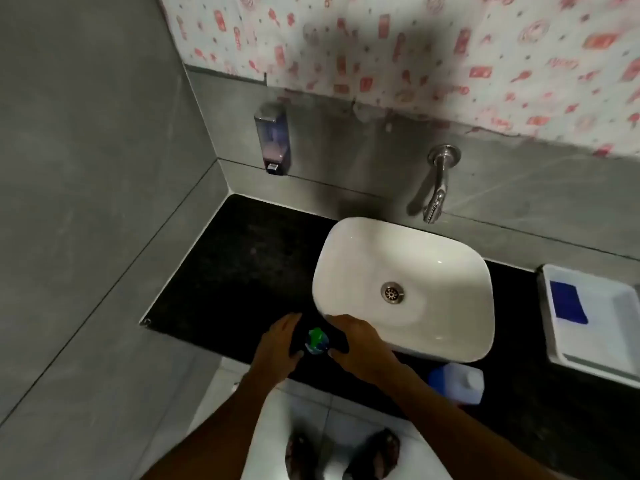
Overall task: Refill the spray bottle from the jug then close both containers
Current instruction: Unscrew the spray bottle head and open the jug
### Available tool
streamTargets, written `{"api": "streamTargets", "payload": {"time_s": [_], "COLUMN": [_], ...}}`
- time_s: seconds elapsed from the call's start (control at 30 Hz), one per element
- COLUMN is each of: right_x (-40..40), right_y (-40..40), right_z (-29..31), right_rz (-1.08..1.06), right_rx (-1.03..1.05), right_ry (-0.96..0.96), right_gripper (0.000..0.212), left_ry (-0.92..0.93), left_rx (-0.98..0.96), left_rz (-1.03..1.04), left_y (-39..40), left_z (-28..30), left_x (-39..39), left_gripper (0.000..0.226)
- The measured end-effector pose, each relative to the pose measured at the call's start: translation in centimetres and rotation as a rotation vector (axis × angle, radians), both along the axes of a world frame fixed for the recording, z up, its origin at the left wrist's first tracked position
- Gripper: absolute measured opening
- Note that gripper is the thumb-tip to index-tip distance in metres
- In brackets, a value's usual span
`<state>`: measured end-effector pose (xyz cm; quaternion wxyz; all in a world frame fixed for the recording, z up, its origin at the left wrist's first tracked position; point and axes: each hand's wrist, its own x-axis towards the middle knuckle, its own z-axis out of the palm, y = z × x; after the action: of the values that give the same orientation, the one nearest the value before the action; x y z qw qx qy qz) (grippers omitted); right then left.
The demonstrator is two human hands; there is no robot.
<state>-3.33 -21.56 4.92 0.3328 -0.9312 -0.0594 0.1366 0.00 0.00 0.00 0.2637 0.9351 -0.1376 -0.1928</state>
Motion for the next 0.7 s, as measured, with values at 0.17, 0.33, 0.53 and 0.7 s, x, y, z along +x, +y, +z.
{"api": "streamTargets", "payload": {"time_s": [0.17,0.33,0.53,0.7], "right_x": [0.2,1.1,1.8,2.1], "right_y": [2.7,4.2,5.0,5.0], "right_z": [-0.7,-1.0,-2.0,-2.6], "right_rz": [-0.095,-0.16,-0.182,-0.109], "right_rx": [-0.015,-0.081,-0.119,-0.107], "right_ry": [0.068,0.069,0.054,0.03], "right_gripper": [0.044,0.033,0.025,0.027], "left_ry": [0.188,0.235,0.181,0.155], "left_rx": [-0.176,-0.247,-0.191,-0.157], "left_rz": [0.063,0.146,0.134,0.147], "left_y": [-2.1,-2.4,-2.0,-1.6], "left_z": [-0.7,-1.4,-2.5,-2.8], "left_x": [0.1,0.6,0.8,0.9], "left_gripper": [0.064,0.055,0.046,0.044]}}
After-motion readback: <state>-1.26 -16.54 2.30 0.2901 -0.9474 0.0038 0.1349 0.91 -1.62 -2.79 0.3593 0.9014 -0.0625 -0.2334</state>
